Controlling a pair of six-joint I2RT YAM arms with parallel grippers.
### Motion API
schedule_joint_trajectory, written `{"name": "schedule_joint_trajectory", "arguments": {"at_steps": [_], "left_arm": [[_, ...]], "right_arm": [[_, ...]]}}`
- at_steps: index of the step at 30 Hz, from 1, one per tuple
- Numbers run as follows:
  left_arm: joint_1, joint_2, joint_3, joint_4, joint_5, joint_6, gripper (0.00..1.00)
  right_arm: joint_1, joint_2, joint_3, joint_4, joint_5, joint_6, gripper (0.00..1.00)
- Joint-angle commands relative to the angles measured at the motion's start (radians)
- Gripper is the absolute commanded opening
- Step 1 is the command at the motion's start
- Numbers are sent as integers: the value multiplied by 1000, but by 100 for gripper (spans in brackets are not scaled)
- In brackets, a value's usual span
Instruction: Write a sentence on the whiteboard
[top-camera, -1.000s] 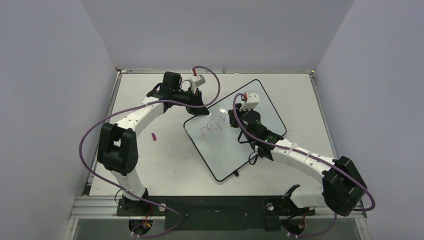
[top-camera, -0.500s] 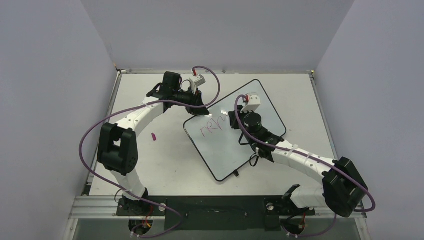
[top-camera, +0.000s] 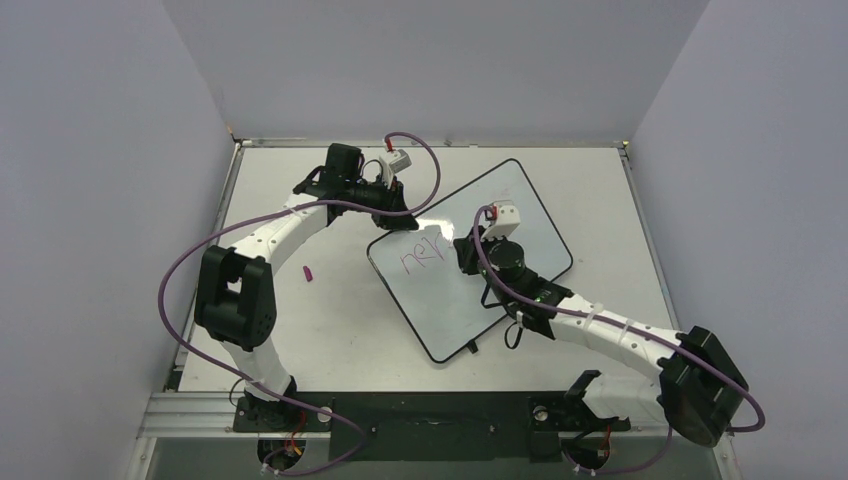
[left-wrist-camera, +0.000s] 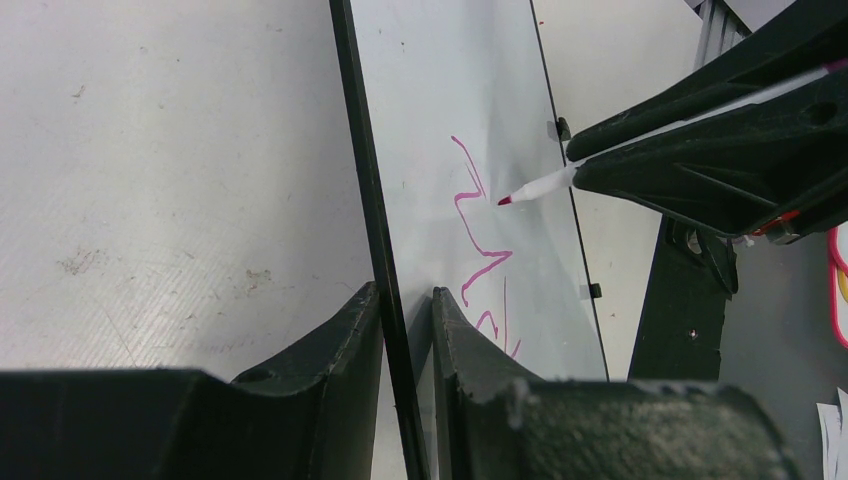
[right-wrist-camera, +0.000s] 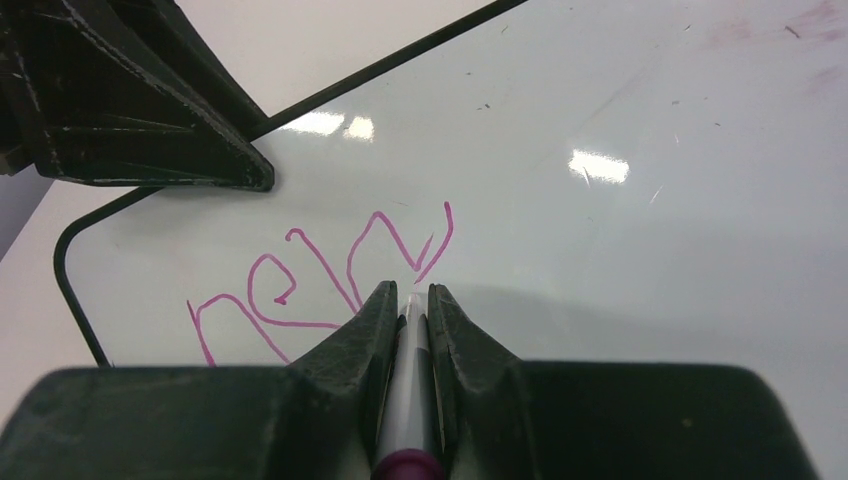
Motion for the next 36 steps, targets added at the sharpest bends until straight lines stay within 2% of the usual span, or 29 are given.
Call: {"name": "schedule_joint_trajectory", "arguments": {"at_steps": [1, 8, 13, 23, 31, 36], "left_arm": [[-27, -2, 11, -58, 37, 41, 0], [-27, -6, 8, -52, 32, 44, 0], [-27, -19, -2, -46, 23, 49, 0], [-28, -32, -20, -37, 13, 76, 0], [-27, -46, -32, -40, -2, 91, 0], [-28, -62, -36, -27, -1, 88, 0]], "right_arm": [[7, -89, 10, -20, 28, 12, 0], [7, -230, 42, -114, 103, -1, 0], [3, -310, 12, -122, 148, -9, 0], [-31, -365, -66, -97, 152, -46, 0], [-141, -305, -46, -45, -32, -58, 0], [-154, -276, -40, -7, -65, -56, 0]]}}
